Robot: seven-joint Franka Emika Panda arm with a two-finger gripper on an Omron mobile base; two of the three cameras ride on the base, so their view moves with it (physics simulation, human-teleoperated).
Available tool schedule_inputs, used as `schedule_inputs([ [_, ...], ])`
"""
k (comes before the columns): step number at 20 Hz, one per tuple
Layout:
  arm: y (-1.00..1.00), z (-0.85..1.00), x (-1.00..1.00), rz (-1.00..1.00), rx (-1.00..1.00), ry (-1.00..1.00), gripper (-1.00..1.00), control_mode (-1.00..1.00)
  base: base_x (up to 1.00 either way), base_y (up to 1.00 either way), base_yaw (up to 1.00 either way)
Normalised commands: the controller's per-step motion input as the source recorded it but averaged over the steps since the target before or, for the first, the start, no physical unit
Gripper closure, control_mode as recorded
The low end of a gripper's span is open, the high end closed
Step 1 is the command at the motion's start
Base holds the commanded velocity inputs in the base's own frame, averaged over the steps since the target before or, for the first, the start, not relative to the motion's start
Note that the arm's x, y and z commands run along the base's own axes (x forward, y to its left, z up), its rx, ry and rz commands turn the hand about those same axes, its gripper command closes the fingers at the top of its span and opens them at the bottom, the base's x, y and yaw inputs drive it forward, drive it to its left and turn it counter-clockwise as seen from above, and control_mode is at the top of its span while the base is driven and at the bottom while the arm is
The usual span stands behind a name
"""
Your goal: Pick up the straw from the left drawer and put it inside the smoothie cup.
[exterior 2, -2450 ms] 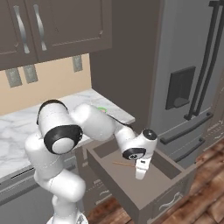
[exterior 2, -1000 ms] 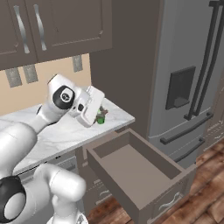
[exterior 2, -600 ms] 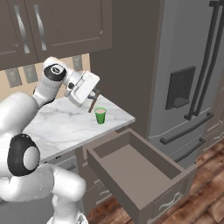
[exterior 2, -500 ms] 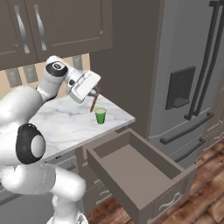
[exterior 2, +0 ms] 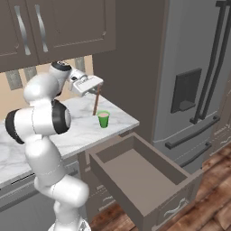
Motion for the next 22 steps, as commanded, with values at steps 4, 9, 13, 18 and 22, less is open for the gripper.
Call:
schedule_inputs([
  [4, 0.17, 0.07, 0.27, 0.00, -0.02, 0.06, 1.00, -1.00, 0.00, 0.00, 0.00],
  [9, 0.26, -0.09, 0.25, 0.00, -0.10, 0.02, 1.00, -1.00, 0.00, 0.00, 0.00],
  [13, 0.00, 0.00, 0.13, 0.03, -0.04, 0.00, 1.00, -1.00, 0.00, 0.00, 0.00],
  [18, 0.00, 0.00, 0.07, 0.06, -0.03, 0.00, 1.00, -1.00, 0.00, 0.00, 0.00],
  [22, 0.00, -0.01, 0.05, 0.05, -0.04, 0.00, 1.00, -1.00, 0.00, 0.00, 0.00],
])
